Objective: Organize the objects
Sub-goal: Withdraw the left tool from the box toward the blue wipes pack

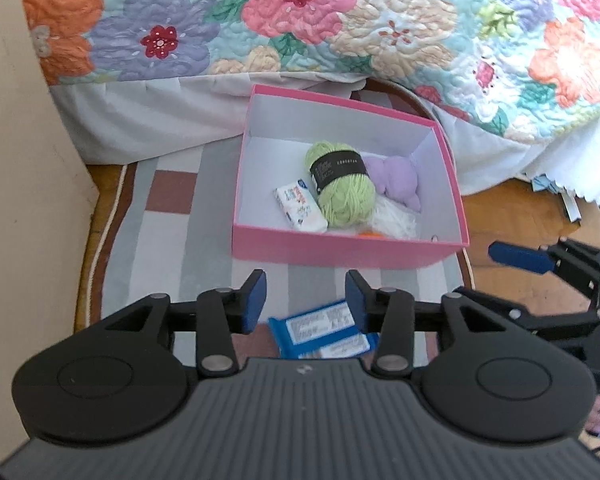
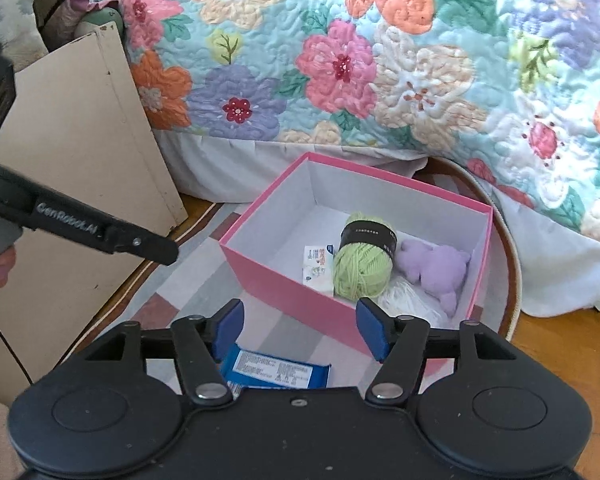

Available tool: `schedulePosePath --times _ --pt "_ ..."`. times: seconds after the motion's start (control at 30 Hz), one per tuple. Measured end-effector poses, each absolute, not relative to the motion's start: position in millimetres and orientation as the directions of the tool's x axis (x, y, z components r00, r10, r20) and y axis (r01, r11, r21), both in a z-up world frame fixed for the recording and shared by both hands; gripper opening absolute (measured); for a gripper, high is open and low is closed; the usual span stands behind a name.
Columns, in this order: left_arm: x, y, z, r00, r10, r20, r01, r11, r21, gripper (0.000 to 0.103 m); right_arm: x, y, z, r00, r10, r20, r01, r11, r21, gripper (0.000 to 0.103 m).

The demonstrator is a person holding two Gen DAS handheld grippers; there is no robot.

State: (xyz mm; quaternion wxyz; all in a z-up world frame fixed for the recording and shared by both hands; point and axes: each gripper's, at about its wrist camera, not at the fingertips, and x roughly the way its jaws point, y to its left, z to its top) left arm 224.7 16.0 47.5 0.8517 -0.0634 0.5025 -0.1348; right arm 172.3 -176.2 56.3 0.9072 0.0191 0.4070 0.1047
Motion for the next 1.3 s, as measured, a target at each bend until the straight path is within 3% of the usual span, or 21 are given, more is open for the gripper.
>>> schedulePosePath --times 0.1,0.4,0.5,1.0,1.3 --pt "213.6 17.5 50.3 0.463 -0.272 -0.844 0.173 0.961 -0.215 0.069 162.2 -176.9 62.6 0.655 0.199 -0.729 -0.165 0.979 0.119 0.071" --pt "188.2 30.0 49.8 0.471 -0.221 -0.854 0.142 0.975 -0.174 0.075 141.6 -164.5 73.6 0.641 0.208 -0.739 -0.188 0.976 0.111 0.082" --pt "179.8 33.7 49.2 0.472 -0.229 -0.851 0.138 0.973 -0.185 0.076 135.4 -162.1 75.9 0.636 0.215 -0.742 -0.19 0.975 0.119 0.091" --pt "154.1 36.2 25.2 0.455 -0.28 -0.845 0.178 0.959 -0.222 0.087 112.0 -158.3 63.1 0.623 0.191 -0.758 -0.175 0.979 0.102 0.097" --pt "160.1 47.2 -9.4 0.465 -0.26 -0.846 0.092 0.965 -0.246 0.088 114.1 -143.9 29.3 0.623 0.248 -0.741 -0.211 0.966 0.146 0.097"
